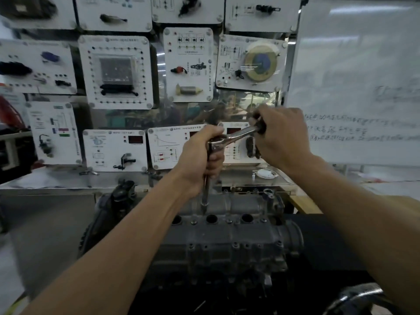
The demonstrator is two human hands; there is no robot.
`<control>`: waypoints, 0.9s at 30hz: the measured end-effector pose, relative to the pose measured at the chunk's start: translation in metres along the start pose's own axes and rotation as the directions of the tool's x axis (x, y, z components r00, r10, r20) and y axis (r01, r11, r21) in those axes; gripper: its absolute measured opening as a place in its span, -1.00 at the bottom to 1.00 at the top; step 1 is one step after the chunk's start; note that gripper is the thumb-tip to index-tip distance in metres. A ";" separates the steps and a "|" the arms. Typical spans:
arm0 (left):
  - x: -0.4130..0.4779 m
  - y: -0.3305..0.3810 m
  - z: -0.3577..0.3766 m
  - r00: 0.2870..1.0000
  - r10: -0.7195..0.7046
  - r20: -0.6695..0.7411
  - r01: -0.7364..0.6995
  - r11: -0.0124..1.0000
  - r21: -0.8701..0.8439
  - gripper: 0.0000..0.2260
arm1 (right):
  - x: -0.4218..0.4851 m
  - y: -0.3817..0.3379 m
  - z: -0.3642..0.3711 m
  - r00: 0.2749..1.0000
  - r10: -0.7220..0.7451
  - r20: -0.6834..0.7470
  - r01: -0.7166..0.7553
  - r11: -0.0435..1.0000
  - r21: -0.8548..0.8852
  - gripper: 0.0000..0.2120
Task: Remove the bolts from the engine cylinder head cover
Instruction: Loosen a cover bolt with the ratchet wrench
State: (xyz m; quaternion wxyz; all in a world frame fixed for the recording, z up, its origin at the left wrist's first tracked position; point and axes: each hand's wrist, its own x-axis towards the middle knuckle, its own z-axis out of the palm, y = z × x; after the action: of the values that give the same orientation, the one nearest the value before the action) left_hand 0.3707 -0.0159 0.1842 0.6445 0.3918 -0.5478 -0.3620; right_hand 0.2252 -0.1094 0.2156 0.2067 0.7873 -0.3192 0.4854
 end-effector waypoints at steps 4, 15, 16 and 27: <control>0.009 -0.010 0.034 0.999 -0.005 -0.044 0.002 0.998 -0.068 -0.55 | -0.018 0.019 -0.055 0.986 0.108 0.127 -0.068 0.956 -0.286 -0.88; 0.016 -0.027 0.043 0.978 0.000 -0.211 -0.014 0.998 -0.067 -0.63 | -0.042 0.003 -0.077 0.940 0.212 0.267 -0.114 0.934 -0.338 -0.64; 0.017 -0.027 0.042 0.977 0.003 -0.213 -0.016 0.998 -0.063 -0.65 | -0.042 0.002 -0.077 0.939 0.216 0.268 -0.117 0.933 -0.341 -0.64; 0.023 -0.029 0.040 0.959 -0.066 -0.276 0.052 0.997 -0.057 -0.63 | -0.043 -0.025 -0.088 0.903 0.189 0.387 -0.050 0.938 -0.342 -0.66</control>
State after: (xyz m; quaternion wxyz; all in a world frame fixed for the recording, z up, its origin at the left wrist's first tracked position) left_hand 0.3331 -0.0531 0.1716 0.7131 0.4389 -0.4313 -0.3359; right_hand 0.1734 -0.0226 0.2160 0.2302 0.8060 -0.4792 0.2603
